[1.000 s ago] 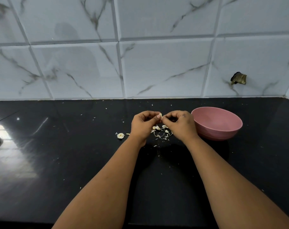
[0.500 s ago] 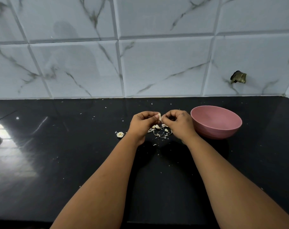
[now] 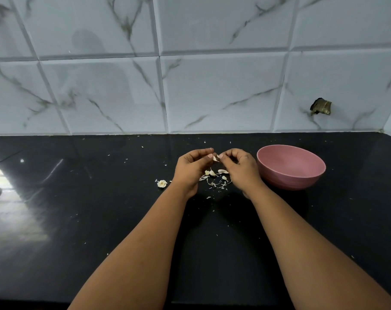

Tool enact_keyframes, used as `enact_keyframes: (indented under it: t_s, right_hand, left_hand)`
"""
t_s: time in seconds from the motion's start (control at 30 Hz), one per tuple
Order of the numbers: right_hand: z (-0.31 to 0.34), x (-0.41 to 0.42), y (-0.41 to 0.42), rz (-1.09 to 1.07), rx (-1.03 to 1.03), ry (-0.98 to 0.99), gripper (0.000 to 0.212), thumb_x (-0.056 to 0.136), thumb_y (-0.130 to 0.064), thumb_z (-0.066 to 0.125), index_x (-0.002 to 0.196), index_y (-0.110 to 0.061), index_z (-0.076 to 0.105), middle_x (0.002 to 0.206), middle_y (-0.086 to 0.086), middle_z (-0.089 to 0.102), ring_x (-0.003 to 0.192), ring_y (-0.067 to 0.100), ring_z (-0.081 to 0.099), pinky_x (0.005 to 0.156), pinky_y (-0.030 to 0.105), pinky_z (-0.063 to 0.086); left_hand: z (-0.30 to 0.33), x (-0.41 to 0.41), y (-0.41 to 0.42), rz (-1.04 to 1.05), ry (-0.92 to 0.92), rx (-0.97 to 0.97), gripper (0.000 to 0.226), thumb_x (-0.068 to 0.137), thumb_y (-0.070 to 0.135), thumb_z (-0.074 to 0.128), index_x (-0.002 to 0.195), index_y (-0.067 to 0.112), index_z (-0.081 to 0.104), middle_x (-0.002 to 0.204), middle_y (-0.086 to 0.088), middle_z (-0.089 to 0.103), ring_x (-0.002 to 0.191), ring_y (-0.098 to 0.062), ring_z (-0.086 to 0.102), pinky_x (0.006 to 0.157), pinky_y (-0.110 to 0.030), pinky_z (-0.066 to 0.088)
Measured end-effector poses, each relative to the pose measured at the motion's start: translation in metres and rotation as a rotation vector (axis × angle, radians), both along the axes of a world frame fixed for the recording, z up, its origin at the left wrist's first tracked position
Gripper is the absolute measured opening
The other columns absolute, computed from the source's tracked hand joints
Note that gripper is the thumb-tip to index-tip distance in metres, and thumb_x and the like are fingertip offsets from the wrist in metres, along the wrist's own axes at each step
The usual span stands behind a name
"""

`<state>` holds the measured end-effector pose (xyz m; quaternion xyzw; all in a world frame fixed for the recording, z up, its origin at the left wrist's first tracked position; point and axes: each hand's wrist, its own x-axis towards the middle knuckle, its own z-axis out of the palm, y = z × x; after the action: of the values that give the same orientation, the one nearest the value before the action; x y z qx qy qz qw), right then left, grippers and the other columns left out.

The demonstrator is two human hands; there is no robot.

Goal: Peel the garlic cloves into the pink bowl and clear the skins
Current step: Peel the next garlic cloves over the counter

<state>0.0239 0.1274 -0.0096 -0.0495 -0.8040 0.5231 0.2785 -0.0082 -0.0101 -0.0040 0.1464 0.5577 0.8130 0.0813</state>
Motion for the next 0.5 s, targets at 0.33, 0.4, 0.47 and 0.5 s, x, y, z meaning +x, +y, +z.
enact_keyframes:
  t_s: [0.33, 0.4, 0.47, 0.5]
  right_hand:
    - [-0.0008, 0.0017, 0.0014, 0.035, 0.085, 0.099, 0.012, 0.080, -0.021, 0.079, 0.074, -0.029, 0.071, 0.069, -0.007, 0.070, 0.062, 0.004, 0.064, 0.061, 0.019, 0.052]
    - [-0.0003, 0.0018, 0.0020, 0.054, 0.029, 0.103, 0.013, 0.082, -0.019, 0.077, 0.074, -0.027, 0.071, 0.069, -0.005, 0.070, 0.062, 0.010, 0.065, 0.064, 0.027, 0.054]
    - [-0.0002, 0.0028, 0.0010, 0.088, -0.050, 0.098, 0.017, 0.082, -0.015, 0.076, 0.072, -0.027, 0.071, 0.069, -0.005, 0.070, 0.062, 0.008, 0.063, 0.065, 0.028, 0.053]
    - [-0.0001, 0.0032, 0.0006, 0.104, -0.089, 0.093, 0.019, 0.082, -0.012, 0.076, 0.071, -0.026, 0.071, 0.070, -0.006, 0.070, 0.064, 0.006, 0.062, 0.065, 0.026, 0.053]
  left_hand:
    - [0.0015, 0.0011, 0.0005, 0.028, -0.021, 0.046, 0.017, 0.083, -0.006, 0.069, 0.099, 0.000, 0.067, 0.100, -0.019, 0.069, 0.099, -0.028, 0.066, 0.099, -0.038, 0.052]
    - [0.0017, 0.0009, 0.0003, 0.049, -0.040, 0.073, 0.020, 0.080, -0.007, 0.072, 0.097, 0.001, 0.065, 0.095, -0.018, 0.068, 0.095, -0.028, 0.067, 0.099, -0.039, 0.052]
    - [0.0022, 0.0009, -0.0007, 0.035, -0.056, 0.096, 0.020, 0.079, -0.008, 0.072, 0.094, 0.001, 0.064, 0.088, -0.016, 0.068, 0.088, -0.026, 0.068, 0.098, -0.038, 0.053]
    - [0.0025, 0.0011, -0.0011, 0.018, -0.056, 0.100, 0.020, 0.079, -0.009, 0.071, 0.094, 0.001, 0.064, 0.087, -0.014, 0.068, 0.087, -0.025, 0.068, 0.098, -0.037, 0.052]
